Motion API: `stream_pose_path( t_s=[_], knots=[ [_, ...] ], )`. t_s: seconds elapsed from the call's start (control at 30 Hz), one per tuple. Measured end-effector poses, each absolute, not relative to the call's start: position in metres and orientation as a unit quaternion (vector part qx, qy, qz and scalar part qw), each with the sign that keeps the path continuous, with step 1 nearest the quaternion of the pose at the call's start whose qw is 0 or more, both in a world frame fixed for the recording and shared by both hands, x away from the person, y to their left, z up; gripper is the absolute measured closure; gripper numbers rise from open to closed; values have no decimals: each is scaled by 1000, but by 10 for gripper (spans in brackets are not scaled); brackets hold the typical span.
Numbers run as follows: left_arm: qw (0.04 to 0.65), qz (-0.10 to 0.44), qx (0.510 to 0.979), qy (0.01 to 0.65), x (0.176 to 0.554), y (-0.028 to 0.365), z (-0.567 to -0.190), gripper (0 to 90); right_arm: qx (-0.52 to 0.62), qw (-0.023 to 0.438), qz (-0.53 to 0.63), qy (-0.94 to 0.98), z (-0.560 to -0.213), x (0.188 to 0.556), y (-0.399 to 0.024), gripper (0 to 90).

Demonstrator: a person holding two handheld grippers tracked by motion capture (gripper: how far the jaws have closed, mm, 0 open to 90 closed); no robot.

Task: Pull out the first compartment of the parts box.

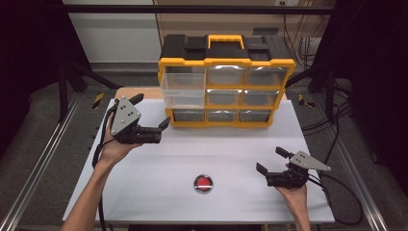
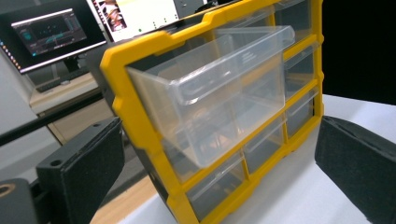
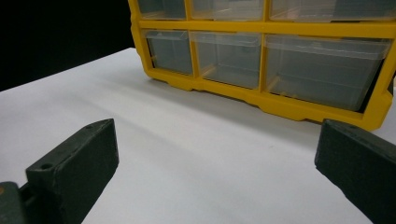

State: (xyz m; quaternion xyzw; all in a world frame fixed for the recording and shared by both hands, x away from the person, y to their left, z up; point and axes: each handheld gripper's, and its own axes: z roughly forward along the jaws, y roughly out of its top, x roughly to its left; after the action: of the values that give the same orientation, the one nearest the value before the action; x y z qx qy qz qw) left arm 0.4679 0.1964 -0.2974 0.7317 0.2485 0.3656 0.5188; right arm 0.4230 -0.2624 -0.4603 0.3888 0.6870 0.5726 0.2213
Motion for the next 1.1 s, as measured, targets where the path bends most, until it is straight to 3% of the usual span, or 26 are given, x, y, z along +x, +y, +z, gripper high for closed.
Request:
stream_pose_path(
  t_s=[0.7,1.1],
  knots=[
    [540,324,703,330,450,250,-358,0,390,221,575,685,-460,423,-262,5],
    [522,303,709,365,445,255,-388,0,389,222,576,684,-460,423,-263,6]
  ],
)
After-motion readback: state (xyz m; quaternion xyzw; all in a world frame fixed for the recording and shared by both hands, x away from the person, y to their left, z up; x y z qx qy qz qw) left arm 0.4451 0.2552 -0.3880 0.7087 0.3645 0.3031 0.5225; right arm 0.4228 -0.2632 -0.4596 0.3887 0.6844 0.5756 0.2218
